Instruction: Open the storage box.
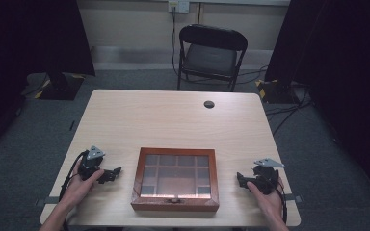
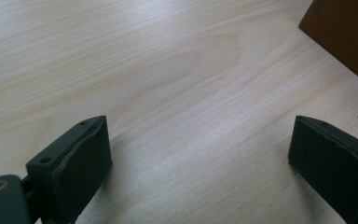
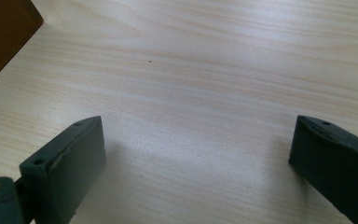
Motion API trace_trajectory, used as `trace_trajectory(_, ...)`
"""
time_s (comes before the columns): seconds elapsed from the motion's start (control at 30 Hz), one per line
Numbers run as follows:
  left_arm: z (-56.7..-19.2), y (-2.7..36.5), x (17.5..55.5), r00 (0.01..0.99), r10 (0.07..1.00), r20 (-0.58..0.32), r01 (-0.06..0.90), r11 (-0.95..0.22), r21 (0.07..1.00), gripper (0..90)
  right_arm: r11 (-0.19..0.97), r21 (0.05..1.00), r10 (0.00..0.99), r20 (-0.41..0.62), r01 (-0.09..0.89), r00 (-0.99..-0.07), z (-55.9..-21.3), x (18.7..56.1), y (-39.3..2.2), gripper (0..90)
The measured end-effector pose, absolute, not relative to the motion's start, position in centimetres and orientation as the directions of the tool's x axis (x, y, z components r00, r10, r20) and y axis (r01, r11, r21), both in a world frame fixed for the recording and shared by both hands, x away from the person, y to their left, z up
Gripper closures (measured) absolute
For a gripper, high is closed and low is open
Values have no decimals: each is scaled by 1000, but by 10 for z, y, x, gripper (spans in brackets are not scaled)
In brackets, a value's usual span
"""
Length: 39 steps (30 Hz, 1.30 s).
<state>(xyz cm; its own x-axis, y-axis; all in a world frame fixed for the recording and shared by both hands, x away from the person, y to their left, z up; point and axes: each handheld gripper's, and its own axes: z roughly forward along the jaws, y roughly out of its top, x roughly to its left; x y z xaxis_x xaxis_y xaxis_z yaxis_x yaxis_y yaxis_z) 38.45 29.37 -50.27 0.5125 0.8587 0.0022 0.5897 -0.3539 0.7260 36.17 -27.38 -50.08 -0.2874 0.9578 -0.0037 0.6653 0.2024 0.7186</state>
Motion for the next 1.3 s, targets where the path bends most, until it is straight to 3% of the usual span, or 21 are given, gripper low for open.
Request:
trace_trajectory(0.27,-503,294,385,511,860,0,590,-351,727,51,202,717,958,-4,667,-287,-500,361,-274,40)
trace_trajectory(0.3,-503,294,385,511,860,1,590,-351,727,50,206,715,957,-3,668,-291,-500,361,-274,66)
trace_trajectory(0.37,-503,294,385,511,860,0,590,-351,727,50,215,720,951,-2,660,-308,-496,360,-274,222)
trace_trajectory(0.5,-503,294,385,510,860,0,590,-351,727,51,216,731,935,38,648,-354,-490,359,-272,257)
trace_trajectory(0.63,-503,294,385,511,859,2,590,-353,726,51,241,750,904,57,616,-424,-482,357,-265,320)
trace_trajectory(0.7,-503,294,385,511,859,0,590,-351,727,51,256,757,886,66,602,-459,-478,356,-260,438)
trace_trajectory(0.77,-503,294,385,513,858,2,590,-354,726,50,290,751,866,59,593,-497,-475,355,-252,415)
trace_trajectory(0.97,-503,294,385,514,858,2,589,-355,726,50,271,792,807,123,547,-578,-453,352,-238,501)
trace_trajectory(1.3,-503,294,385,514,858,2,589,-355,726,49,327,844,595,167,426,-786,-411,346,-204,602)
